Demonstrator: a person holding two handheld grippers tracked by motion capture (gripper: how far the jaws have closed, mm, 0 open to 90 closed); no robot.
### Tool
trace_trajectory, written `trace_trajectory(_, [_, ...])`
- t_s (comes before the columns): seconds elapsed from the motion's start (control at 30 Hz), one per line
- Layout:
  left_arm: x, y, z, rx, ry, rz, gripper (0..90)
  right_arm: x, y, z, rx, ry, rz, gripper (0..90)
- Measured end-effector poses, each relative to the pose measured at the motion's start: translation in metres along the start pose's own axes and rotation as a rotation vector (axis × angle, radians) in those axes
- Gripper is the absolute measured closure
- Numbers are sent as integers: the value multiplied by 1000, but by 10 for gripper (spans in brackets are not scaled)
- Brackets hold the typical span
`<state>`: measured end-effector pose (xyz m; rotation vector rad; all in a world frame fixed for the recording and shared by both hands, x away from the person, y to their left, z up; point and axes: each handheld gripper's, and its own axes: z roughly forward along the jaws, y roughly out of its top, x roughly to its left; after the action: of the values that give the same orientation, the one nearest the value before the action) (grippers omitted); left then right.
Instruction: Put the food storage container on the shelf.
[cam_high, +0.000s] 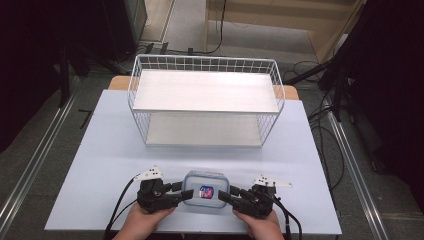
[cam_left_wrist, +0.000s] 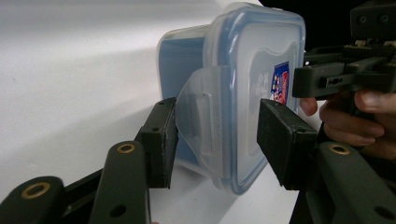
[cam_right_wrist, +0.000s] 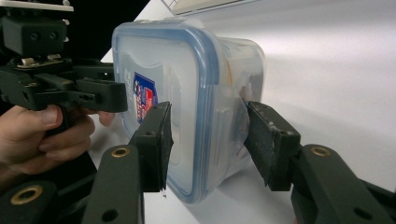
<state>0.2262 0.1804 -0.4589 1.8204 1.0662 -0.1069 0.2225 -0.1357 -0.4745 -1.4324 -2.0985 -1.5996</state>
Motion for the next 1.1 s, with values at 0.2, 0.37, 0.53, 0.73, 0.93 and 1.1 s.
trace_trajectory(0.2, [-1,-1,0,-23,15,29,499,0,1,1,-4,-6,-25,528])
trace_trajectory(0.37, [-4,0,-5,-68,36,68,495,6,4,2,-30,-9,-69,528])
trace_trajectory(0.53, [-9,1,-10,-118,48,102,491,12,9,-1,-69,-18,-127,527])
trace_trajectory(0.73, [-15,4,-15,-163,61,138,491,18,14,-5,-108,-19,-176,526])
trace_trajectory(0.93, [-23,15,-22,-214,65,197,491,28,23,-12,-162,-24,-228,525])
trace_trajectory(1.1, [-30,26,-31,-242,77,242,491,36,34,-16,-204,-20,-269,524])
